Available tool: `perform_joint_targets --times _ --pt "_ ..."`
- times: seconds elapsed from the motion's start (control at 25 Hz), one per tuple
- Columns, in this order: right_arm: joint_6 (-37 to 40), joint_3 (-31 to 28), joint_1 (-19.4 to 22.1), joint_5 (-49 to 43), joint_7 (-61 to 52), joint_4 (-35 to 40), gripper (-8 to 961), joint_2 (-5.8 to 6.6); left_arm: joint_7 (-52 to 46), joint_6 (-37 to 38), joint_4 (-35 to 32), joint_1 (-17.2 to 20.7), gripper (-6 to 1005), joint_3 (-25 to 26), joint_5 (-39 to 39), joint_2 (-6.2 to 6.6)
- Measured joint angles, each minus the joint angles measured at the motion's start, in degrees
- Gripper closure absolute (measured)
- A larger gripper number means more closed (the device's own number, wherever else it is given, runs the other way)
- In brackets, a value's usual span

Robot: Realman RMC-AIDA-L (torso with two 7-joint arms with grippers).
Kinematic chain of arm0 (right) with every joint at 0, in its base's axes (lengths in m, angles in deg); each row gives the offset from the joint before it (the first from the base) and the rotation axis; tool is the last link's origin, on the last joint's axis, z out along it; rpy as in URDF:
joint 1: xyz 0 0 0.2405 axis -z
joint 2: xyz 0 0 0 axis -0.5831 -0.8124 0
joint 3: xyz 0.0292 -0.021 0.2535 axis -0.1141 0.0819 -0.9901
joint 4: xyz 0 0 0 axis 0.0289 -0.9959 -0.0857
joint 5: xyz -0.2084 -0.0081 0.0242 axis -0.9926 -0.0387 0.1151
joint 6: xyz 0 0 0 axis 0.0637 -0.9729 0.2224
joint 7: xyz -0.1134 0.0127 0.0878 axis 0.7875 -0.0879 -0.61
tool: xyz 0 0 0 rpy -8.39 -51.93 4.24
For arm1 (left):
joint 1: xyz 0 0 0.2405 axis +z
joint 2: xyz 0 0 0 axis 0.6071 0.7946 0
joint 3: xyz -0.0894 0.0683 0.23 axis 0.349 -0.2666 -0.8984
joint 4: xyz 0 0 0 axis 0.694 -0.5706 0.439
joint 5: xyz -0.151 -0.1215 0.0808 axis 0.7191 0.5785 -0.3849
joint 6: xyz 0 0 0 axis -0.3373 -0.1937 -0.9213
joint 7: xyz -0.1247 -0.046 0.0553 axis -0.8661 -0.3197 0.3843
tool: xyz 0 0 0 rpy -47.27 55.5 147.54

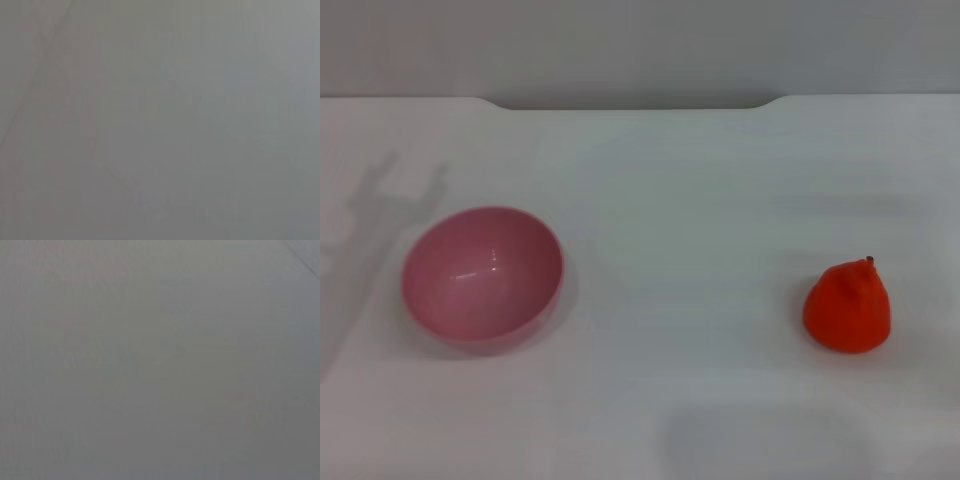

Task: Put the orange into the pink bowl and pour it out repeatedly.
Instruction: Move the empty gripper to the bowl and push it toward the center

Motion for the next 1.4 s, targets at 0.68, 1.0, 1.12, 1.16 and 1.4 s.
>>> perform_joint_targets --times 0.68,1.0,1.12,1.16,1.4 --pt "-0.42 1.84 1.36 -0.13 -0.05 -2.03 200 0.51 -8.00 -3.91 -6.10 0.82 236 0.32 -3.57 1.78" --pt "-0.49 2.40 1.84 -0.15 -0.10 -2.08 199 0.61 -30.16 -7.46 -14.93 0.35 239 1.12 -17.64 6.94" --pt "-0.51 2.40 1.94 -0.15 -0.12 -2.15 199 0.63 -40.14 -8.21 -18.24 0.24 240 1.25 -23.35 9.25" --pt "-0.52 2.41 1.96 -0.15 -0.12 -2.13 199 0.65 -42.37 -8.19 -18.98 0.14 240 1.23 -24.95 9.84" --pt "-0.59 2.49 1.80 -0.15 -0.15 -1.89 200 0.76 -64.83 -8.22 -28.44 -1.55 242 1.57 -44.60 14.43"
